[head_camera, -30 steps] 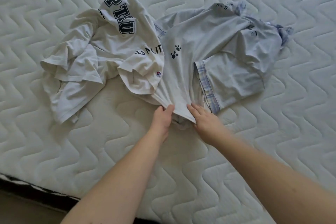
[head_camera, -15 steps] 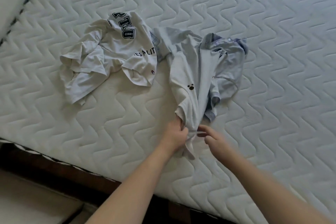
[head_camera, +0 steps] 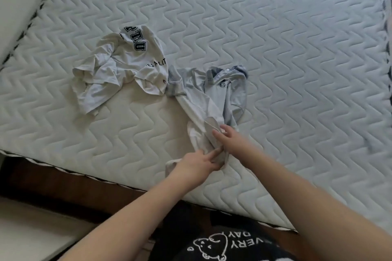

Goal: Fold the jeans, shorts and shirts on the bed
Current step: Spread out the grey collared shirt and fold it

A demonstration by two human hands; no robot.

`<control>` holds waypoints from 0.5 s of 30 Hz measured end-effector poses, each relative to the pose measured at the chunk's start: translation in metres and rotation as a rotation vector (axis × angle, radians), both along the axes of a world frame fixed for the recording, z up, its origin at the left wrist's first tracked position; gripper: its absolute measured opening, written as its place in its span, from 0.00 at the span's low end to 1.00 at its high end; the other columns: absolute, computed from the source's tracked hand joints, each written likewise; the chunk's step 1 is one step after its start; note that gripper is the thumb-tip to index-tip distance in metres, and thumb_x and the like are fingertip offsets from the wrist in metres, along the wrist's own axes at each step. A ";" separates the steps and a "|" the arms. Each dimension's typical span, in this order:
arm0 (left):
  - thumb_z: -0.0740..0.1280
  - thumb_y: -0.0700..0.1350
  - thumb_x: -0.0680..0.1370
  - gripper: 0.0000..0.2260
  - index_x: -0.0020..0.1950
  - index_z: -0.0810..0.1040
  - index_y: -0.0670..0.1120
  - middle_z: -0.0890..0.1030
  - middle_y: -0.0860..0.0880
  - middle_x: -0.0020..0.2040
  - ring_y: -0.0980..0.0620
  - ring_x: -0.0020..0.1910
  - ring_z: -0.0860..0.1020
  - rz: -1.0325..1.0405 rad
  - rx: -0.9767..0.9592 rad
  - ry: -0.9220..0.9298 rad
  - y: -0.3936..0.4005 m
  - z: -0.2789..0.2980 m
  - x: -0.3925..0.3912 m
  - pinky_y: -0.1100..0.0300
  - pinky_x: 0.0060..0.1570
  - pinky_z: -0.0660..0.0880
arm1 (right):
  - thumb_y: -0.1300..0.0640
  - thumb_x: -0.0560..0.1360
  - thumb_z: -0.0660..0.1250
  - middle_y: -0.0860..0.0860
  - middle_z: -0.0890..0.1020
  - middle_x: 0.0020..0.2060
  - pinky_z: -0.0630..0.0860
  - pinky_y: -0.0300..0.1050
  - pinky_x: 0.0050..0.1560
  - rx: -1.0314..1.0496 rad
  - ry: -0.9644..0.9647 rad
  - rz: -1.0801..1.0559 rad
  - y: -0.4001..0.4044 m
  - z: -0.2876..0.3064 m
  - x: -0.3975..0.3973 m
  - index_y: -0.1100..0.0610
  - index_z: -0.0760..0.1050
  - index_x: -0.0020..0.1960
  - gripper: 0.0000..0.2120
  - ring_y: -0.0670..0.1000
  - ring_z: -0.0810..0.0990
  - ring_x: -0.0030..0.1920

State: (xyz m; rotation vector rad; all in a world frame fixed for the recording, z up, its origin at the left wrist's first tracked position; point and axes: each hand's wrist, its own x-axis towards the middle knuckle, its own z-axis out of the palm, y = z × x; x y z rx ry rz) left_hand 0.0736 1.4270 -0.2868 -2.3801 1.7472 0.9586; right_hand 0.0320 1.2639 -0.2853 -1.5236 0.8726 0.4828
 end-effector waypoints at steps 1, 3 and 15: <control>0.56 0.42 0.81 0.21 0.72 0.66 0.61 0.46 0.55 0.80 0.42 0.55 0.72 -0.032 0.020 0.007 0.001 0.003 -0.005 0.54 0.38 0.66 | 0.37 0.74 0.67 0.50 0.72 0.66 0.70 0.40 0.55 -0.009 0.045 -0.009 0.003 -0.001 -0.001 0.50 0.60 0.76 0.36 0.49 0.74 0.60; 0.55 0.43 0.82 0.19 0.70 0.68 0.59 0.49 0.54 0.80 0.41 0.55 0.73 -0.097 0.040 0.013 0.005 0.008 -0.011 0.53 0.39 0.65 | 0.39 0.72 0.70 0.53 0.72 0.66 0.70 0.43 0.57 -0.101 0.108 0.009 0.009 -0.007 -0.002 0.52 0.57 0.78 0.41 0.54 0.73 0.64; 0.59 0.36 0.77 0.24 0.73 0.63 0.52 0.69 0.45 0.62 0.41 0.55 0.75 -0.003 0.074 0.010 0.044 0.016 0.018 0.47 0.45 0.75 | 0.45 0.78 0.65 0.56 0.82 0.48 0.72 0.47 0.48 -0.434 0.013 -0.252 -0.007 -0.007 0.005 0.61 0.79 0.53 0.18 0.60 0.80 0.54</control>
